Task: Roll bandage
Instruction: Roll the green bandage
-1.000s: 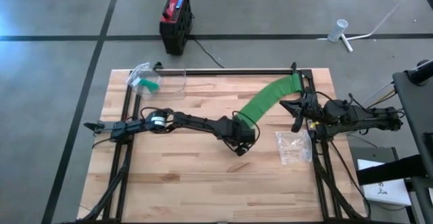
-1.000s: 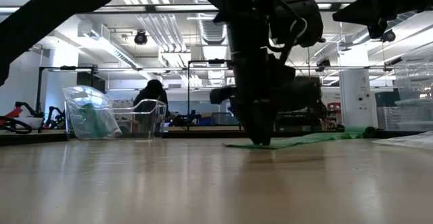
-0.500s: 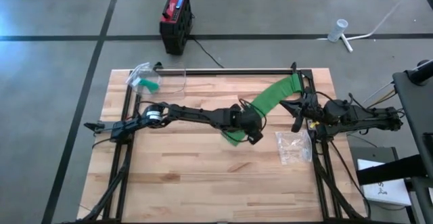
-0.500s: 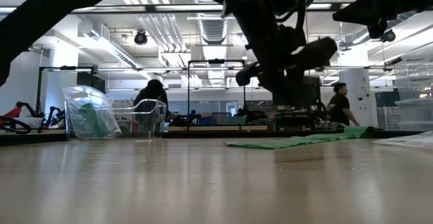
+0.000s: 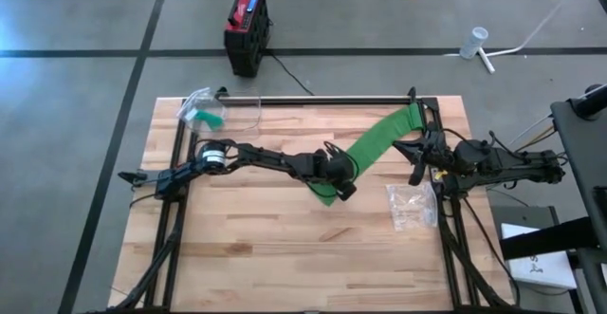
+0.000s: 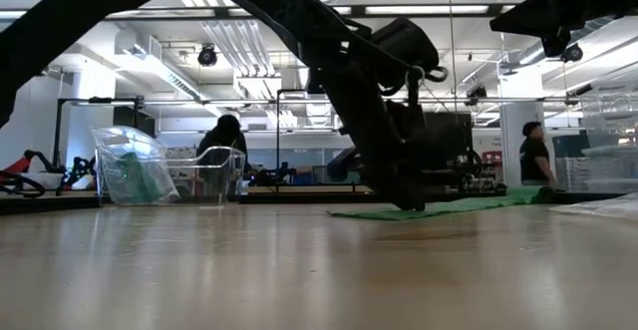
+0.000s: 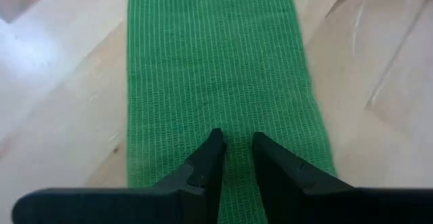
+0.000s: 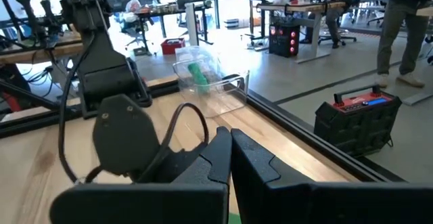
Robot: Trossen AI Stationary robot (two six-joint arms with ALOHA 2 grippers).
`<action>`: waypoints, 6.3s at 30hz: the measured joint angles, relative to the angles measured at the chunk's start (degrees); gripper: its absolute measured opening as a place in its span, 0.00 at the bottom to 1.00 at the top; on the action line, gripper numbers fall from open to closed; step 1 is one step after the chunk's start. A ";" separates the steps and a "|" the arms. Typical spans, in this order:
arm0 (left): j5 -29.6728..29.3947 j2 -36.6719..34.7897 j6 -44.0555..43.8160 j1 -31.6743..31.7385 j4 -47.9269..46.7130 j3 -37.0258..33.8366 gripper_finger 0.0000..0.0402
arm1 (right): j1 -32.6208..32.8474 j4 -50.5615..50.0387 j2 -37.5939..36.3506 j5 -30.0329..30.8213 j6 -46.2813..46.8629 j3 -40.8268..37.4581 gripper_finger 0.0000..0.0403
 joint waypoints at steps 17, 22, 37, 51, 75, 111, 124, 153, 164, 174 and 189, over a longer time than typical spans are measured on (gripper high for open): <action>5.49 -8.04 -2.42 -6.46 -32.17 -1.10 0.19 | -0.01 -0.02 0.00 0.01 0.01 0.00 0.01; 4.91 -12.10 -7.12 -9.07 -43.83 -1.00 0.19 | 0.00 -0.04 0.00 0.00 0.01 0.00 0.01; -6.46 -13.23 4.36 -7.46 -3.71 -0.82 0.19 | -0.01 -0.04 0.00 0.00 0.01 0.00 0.01; 1.77 -2.24 6.99 4.53 11.82 -0.74 0.19 | -0.01 -0.05 0.00 0.01 0.01 0.00 0.01; 13.90 -0.03 1.40 8.09 18.60 -0.62 0.19 | -0.01 -0.03 0.02 -0.01 0.01 0.00 0.01; 10.55 -3.08 3.42 -1.20 -13.63 -0.34 0.19 | -0.01 -0.02 0.02 0.01 0.01 0.00 0.01; 10.25 -6.75 -3.82 -9.07 -29.22 -0.78 0.19 | 0.01 0.03 0.02 -0.01 0.01 0.00 0.01; 2.44 -5.01 13.21 1.72 2.56 -0.82 0.19 | -0.01 -0.01 0.02 -0.01 0.01 0.00 0.01; 2.50 -3.56 18.25 6.15 22.34 -0.80 0.19 | -0.01 -0.07 0.02 -0.01 0.01 0.00 0.01; 8.47 -4.89 17.53 5.36 19.52 -0.71 0.19 | -0.01 -0.02 0.01 0.00 0.01 0.00 0.01; 3.17 -11.44 14.56 -5.20 11.33 0.01 0.19 | -0.01 -0.07 0.01 -0.01 0.01 0.00 0.01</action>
